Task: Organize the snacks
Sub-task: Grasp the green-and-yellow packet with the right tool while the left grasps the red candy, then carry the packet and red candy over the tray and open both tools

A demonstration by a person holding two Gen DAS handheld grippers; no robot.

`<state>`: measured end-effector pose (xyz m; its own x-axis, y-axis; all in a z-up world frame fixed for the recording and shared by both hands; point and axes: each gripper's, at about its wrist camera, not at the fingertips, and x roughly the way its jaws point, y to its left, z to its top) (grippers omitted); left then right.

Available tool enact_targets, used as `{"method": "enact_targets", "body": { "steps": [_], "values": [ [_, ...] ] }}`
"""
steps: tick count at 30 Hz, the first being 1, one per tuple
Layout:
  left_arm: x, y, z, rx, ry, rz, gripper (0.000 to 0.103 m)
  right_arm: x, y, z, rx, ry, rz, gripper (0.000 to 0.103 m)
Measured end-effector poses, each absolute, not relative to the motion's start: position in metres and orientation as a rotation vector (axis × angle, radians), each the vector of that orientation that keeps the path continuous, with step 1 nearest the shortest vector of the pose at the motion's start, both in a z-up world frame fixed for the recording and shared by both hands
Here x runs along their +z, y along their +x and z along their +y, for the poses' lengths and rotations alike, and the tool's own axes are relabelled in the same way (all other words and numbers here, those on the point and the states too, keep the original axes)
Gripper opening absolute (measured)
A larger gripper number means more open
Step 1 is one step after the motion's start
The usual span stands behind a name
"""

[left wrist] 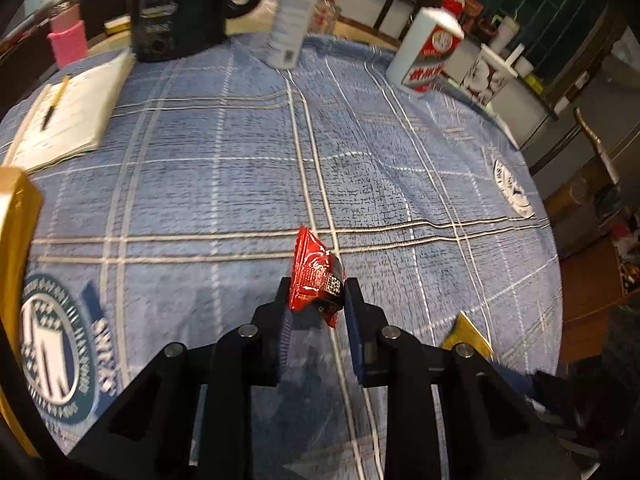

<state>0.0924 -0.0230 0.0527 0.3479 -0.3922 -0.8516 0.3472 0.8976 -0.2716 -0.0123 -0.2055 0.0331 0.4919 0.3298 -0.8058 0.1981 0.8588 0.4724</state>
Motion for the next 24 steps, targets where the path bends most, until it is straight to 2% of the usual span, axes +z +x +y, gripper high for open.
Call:
{"method": "enact_targets", "body": {
  "steps": [7,13,15,16,17,22,24],
  "values": [
    [0.079,0.054,0.011,-0.455,-0.031,1.033,0.026,0.029,0.012,-0.196,0.034,0.596,1.074,0.051],
    [0.088,0.035,0.04,-0.431,-0.044,1.011,0.026,0.026,0.028,-0.183,-0.064,0.512,1.107,0.051],
    [0.09,0.031,0.049,-0.42,-0.054,1.003,0.026,0.025,0.028,-0.182,-0.098,0.506,1.104,0.044],
    [0.091,0.029,0.055,-0.412,-0.063,1.001,0.026,0.026,0.028,-0.182,-0.112,0.499,1.101,0.032],
    [0.093,0.027,0.062,-0.405,-0.074,1.0,0.026,0.025,0.029,-0.182,-0.112,0.504,1.105,0.026],
    [0.1,0.015,0.102,-0.377,-0.135,0.992,0.026,0.029,0.023,-0.18,-0.109,0.497,1.089,0.014],
    [0.104,0.011,0.119,-0.367,-0.161,0.984,0.026,0.031,0.018,-0.177,-0.099,0.497,1.088,0.014]
  ]
}}
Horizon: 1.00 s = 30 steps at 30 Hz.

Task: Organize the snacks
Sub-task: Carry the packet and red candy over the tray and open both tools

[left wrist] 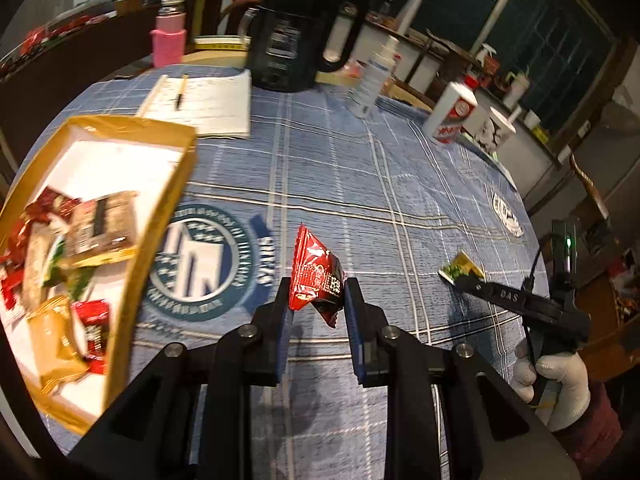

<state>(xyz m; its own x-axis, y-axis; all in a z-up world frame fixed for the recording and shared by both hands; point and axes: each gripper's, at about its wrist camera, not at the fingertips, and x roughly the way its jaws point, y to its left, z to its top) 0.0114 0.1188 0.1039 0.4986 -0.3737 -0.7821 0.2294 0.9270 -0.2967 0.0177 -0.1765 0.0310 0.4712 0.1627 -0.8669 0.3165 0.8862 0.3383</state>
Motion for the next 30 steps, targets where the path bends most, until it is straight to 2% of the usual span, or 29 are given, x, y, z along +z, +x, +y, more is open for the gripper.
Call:
{"method": "enact_targets", "body": {
  "steps": [13,30],
  "values": [
    [0.107,-0.009,0.206,-0.302,-0.221,0.973,0.026,0.071,-0.033,-0.103,0.072,0.445,1.067,0.014],
    [0.105,-0.025,0.328,-0.166,-0.256,0.98,0.026,0.108,-0.009,0.07,0.334,0.24,1.045,0.014]
  ]
}}
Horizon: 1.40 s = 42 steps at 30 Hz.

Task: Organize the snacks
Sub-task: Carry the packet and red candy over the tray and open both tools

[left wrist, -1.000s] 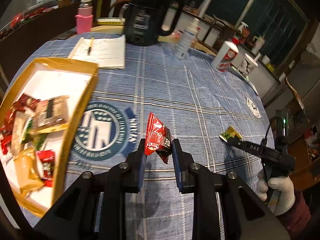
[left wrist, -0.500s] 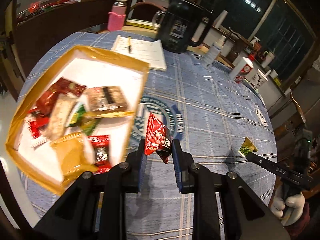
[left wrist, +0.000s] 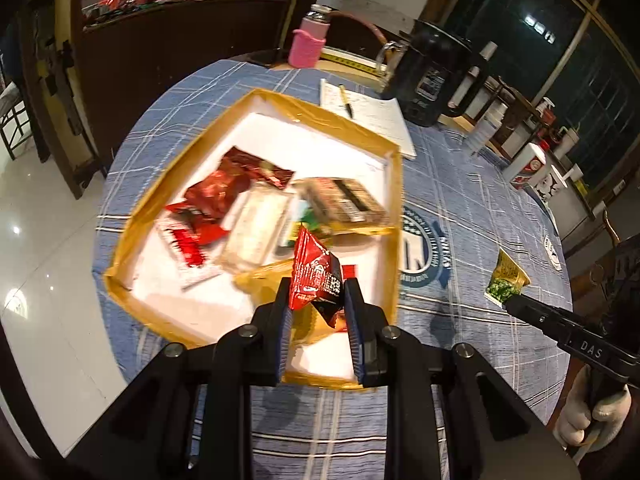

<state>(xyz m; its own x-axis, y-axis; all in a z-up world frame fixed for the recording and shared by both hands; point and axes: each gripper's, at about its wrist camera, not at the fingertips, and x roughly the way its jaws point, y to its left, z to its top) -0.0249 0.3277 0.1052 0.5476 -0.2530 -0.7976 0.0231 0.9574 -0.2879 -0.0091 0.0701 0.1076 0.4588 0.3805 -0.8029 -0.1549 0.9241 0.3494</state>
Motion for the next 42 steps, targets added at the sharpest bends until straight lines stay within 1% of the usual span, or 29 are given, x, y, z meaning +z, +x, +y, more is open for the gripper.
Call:
{"method": "enact_targets", "body": {
  "steps": [10,18,21,22,28,37,40,42],
  "values": [
    [0.099,-0.021,0.358,-0.145,-0.243,0.985,0.026,0.111,0.01,0.154,0.426,0.106,1.06,0.014],
    [0.082,-0.007,0.373,-0.127,-0.251,1.025,0.026,0.104,0.024,0.194,0.458,0.027,1.083,0.013],
    [0.076,-0.001,0.371,-0.126,-0.229,1.044,0.027,0.097,0.032,0.202,0.454,0.008,1.1,0.009],
    [0.074,0.001,0.37,-0.128,-0.225,1.048,0.027,0.095,0.034,0.204,0.449,0.004,1.108,0.004],
    [0.064,0.011,0.366,-0.136,-0.204,1.074,0.027,0.086,0.045,0.207,0.418,-0.006,1.123,0.003],
    [0.059,0.021,0.363,-0.111,-0.173,1.09,0.027,0.087,0.049,0.198,0.393,0.0,1.117,0.004],
    [0.059,0.023,0.363,-0.103,-0.175,1.097,0.029,0.089,0.048,0.196,0.39,0.003,1.111,0.004],
    [0.058,0.024,0.363,-0.104,-0.181,1.105,0.04,0.09,0.047,0.195,0.39,0.006,1.108,0.005]
  ]
}}
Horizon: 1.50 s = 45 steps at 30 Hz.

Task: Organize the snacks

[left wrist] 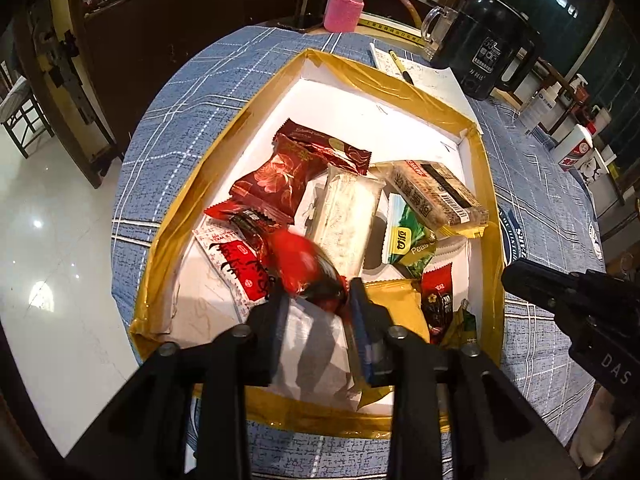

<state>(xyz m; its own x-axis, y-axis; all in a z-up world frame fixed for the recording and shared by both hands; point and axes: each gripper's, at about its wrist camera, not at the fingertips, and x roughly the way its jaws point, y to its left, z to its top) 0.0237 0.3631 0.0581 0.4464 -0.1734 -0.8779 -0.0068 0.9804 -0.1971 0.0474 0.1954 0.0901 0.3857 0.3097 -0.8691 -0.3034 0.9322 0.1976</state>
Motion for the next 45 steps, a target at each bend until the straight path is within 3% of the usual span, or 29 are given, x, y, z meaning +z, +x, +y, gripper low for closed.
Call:
{"method": "enact_targets", "body": {
  "steps": [5,8,28,45],
  "values": [
    [0.061,0.022,0.362,-0.106,-0.184,1.107,0.058,0.092,0.047,0.191,0.379,0.026,1.104,0.005],
    [0.063,0.022,0.36,-0.099,-0.167,1.105,0.061,0.094,0.045,0.187,0.37,0.041,1.1,0.005],
    [0.067,0.025,0.34,-0.13,-0.1,1.105,0.061,0.092,0.031,0.166,0.316,0.092,1.109,0.005],
    [0.054,0.11,0.277,-0.19,0.118,1.129,0.061,0.084,0.016,0.118,0.208,0.191,1.115,0.005]
  ]
}}
